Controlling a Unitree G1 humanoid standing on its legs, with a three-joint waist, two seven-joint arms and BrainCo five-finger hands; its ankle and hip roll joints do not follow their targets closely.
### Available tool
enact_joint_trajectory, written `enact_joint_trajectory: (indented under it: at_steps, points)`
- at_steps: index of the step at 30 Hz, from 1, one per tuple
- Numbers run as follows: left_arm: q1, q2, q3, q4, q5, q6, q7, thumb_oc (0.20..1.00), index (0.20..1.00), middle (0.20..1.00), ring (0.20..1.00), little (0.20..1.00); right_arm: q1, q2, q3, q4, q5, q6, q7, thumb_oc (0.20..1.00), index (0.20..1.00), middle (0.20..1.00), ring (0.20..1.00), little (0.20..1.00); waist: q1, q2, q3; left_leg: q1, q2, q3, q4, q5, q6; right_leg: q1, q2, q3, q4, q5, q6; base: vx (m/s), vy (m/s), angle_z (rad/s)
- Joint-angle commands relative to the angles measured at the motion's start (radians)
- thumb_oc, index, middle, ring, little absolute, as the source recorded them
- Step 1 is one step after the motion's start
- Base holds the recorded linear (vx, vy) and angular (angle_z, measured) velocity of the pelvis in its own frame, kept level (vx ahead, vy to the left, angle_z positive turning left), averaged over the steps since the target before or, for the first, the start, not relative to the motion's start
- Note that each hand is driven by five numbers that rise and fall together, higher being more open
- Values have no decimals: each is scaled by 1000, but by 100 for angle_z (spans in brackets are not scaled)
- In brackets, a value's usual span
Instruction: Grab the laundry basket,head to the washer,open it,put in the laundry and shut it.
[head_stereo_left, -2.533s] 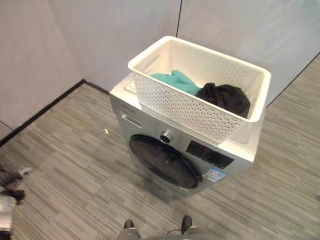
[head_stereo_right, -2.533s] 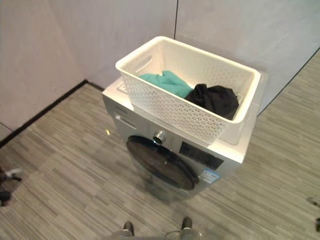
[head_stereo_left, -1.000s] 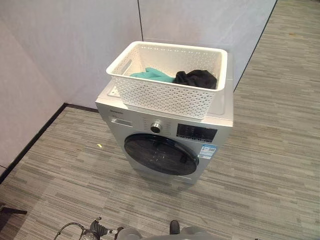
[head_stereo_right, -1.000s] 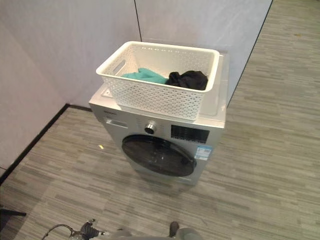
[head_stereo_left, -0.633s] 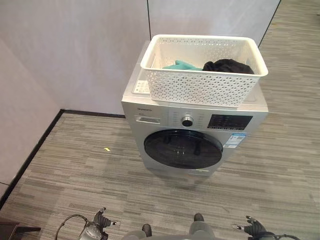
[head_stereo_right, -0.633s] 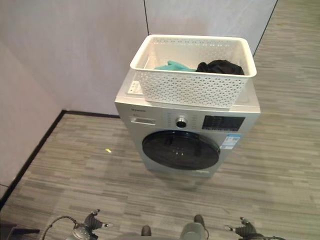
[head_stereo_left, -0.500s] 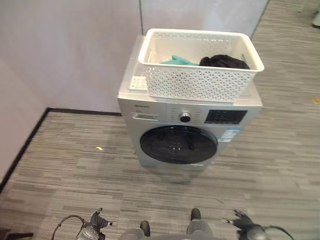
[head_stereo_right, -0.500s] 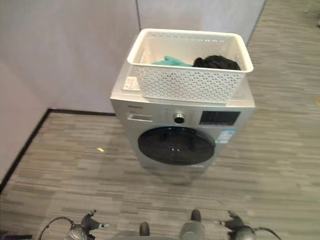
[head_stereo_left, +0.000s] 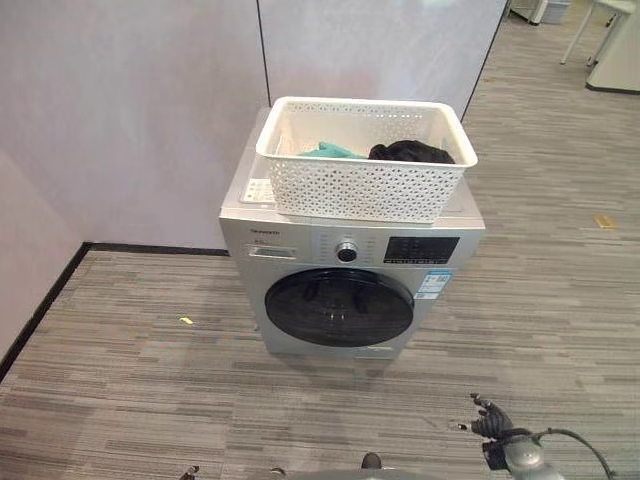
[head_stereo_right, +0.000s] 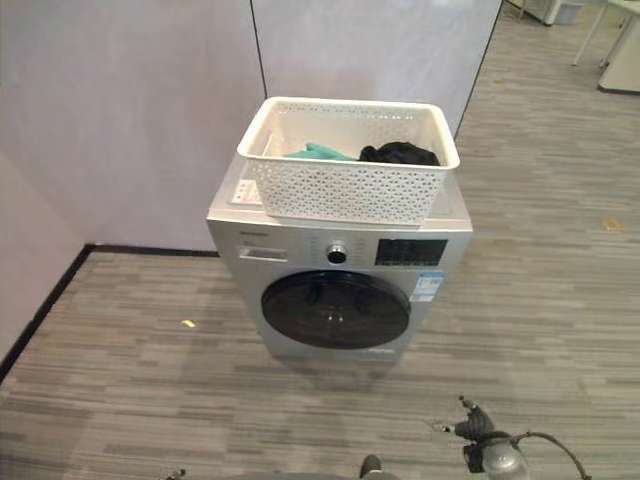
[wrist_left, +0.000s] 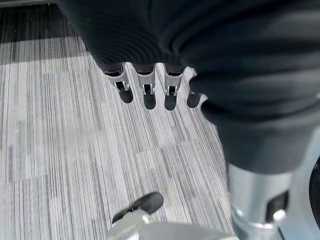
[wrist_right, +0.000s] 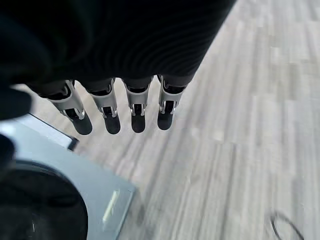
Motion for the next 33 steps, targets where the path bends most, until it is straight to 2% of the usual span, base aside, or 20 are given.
enact_joint_trajectory:
  at_steps: [1, 6, 8, 11, 13, 15, 20, 26, 33]
  points:
    - [-66, 45, 29, 25, 10, 0, -3, 1000, 1000, 1000, 1000, 1000, -22, -26, -43, -59, 6, -46, -20, 1000, 1000, 1000, 1000, 1000, 16, -92, 19, 6, 23, -64, -46, 10, -51, 1, -70, 24, -17, 9, 90, 9, -34, 2]
    - [-59, 53, 30, 18, 11, 0, -10, 1000, 1000, 1000, 1000, 1000, -28, -71, -45, -131, 0, -57, 1, 1000, 1000, 1000, 1000, 1000, 28, -109, 25, -11, 29, -73, -46, 15, -57, -4, -69, 13, -26, 13, 93, 5, -31, 12]
    - [-50, 71, 32, 5, 24, -3, -19, 1000, 1000, 1000, 1000, 1000, -57, -167, -25, -214, -70, -64, 26, 1000, 1000, 1000, 1000, 1000, 52, -129, 39, -31, 36, -80, -46, 21, -62, -13, -66, 4, -29, 18, 96, -11, -49, 19]
    - [-42, 92, 25, 9, 33, -6, -30, 1000, 1000, 1000, 1000, 1000, -131, -240, 23, -235, -104, -72, 40, 1000, 1000, 1000, 1000, 1000, 79, -153, 58, -60, 41, -92, -46, 30, -64, -31, -65, -4, -29, 25, 101, -23, -40, 13]
    - [-44, 97, 28, 11, 33, -5, -30, 1000, 1000, 1000, 1000, 1000, -143, -244, 35, -233, -109, -73, 41, 1000, 1000, 1000, 1000, 1000, 83, -158, 62, -65, 41, -95, -46, 32, -64, -34, -65, -4, -29, 25, 101, -11, -22, 8]
    - [-47, 111, 24, 12, 27, -7, -29, 1000, 1000, 1000, 1000, 1000, -222, -278, 89, -216, -117, -79, 48, 1000, 1000, 1000, 1000, 1000, 106, -172, 80, -90, 43, -108, -46, 39, -66, -48, -66, -10, -29, 29, 100, -15, -25, 10]
    - [-56, 120, 7, -9, 11, -12, -23, 1000, 1000, 1000, 1000, 1000, -348, -293, 169, -171, -127, -76, 46, 1000, 1000, 1000, 1000, 1000, 141, -187, 112, -141, 42, -130, -46, 57, -68, -79, -66, -22, -29, 37, 102, -42, -18, 14]
    - [-66, 125, -5, -13, -13, -13, -12, 1000, 1000, 1000, 1000, 1000, -457, -259, 241, -86, -100, -68, 48, 1000, 1000, 1000, 1000, 1000, 165, -196, 138, -186, 40, -157, -46, 74, -69, -106, -67, -37, -29, 45, 101, -11, -10, 15]
    - [-69, 119, -24, -30, -35, -17, -1, 1000, 1000, 1000, 1000, 1000, -523, -214, 271, 25, -91, -52, 27, 1000, 1000, 1000, 1000, 1000, 185, -184, 165, -210, 34, -182, -46, 82, -63, -111, -72, -52, -29, 43, 96, 13, 0, 5]
